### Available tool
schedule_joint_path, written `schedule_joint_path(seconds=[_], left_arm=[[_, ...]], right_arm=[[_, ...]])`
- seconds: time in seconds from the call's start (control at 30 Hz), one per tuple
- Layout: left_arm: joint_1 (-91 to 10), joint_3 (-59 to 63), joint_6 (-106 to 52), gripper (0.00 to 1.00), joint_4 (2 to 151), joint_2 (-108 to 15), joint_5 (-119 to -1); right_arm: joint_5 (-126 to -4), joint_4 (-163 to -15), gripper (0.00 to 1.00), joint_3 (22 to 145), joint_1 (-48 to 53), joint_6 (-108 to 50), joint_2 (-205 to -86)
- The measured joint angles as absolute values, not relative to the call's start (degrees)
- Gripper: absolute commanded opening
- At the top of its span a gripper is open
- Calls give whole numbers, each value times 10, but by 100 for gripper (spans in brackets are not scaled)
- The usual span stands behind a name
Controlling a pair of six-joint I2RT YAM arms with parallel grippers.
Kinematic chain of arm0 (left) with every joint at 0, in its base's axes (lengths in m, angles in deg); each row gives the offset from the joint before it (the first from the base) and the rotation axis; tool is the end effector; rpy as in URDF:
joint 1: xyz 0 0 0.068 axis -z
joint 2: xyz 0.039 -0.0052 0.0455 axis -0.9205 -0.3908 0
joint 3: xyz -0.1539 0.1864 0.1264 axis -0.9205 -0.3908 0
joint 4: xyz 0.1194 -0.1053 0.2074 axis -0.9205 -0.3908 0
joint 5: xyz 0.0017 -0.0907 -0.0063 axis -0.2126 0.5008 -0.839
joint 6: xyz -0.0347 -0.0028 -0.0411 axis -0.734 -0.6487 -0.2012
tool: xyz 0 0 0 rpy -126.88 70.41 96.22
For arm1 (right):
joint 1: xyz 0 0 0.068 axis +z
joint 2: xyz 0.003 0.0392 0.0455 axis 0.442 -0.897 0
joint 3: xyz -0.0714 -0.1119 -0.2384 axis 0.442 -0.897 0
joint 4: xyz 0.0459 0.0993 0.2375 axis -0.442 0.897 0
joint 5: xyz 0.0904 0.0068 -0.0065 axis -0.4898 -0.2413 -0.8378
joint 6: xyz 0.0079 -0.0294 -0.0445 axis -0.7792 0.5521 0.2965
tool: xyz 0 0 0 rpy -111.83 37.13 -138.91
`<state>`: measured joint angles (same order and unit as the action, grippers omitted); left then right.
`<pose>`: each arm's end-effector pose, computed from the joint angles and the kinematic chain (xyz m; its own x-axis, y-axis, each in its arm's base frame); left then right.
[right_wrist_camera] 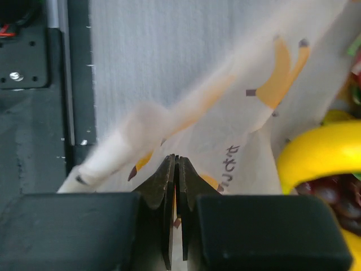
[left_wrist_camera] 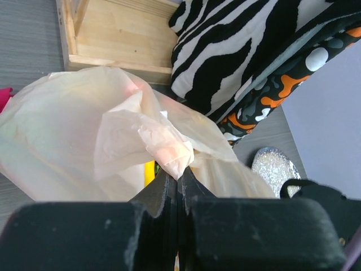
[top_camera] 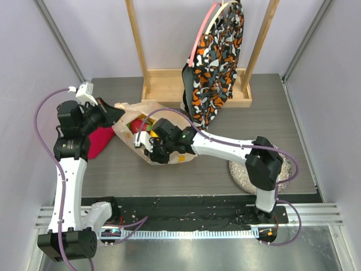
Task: Take the fake fruits out of the plastic bag
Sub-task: Take out the fake fruit from the plastic bag.
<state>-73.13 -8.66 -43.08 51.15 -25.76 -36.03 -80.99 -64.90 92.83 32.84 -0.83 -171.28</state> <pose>0.2028 0.0026 0.3889 -0.4418 -0.4455 -0.7787 0.2404 0.7775 -0.5812 0.2030 0.3667 0.2531 -0.0117 -0.6651 -0.7466 -0.9996 -0.0106 0.0251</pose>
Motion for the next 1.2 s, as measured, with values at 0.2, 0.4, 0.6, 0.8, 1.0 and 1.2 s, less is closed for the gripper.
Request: schedule_joint_path(seconds=[0.2,0.4,0.6,0.8,1.0,1.2], left_arm=[[-731,-90,-415,0,511,-257,-355],[-731,-101,-392,0,511,-250,-348],[-731,-113,-382,0,507,-247,-339],[-731,-114,-371,0,498,-247,-337],[-731,-115,-359,0,476,-247,-338],[-731,-114,-355,0,464,-247,-340]], right_arm=[[-752,-648,46,933,275,-50,-1703],[-701,-668,68,942,220,-130,-1700],[-703,-692,71,1012,205,-219,-1750],[-673,-711,70,1082,207,-293,-1832],[-636,-713,47,1132,207,-327,-1887],[-643,-714,65,1138,203,-344,-1888]])
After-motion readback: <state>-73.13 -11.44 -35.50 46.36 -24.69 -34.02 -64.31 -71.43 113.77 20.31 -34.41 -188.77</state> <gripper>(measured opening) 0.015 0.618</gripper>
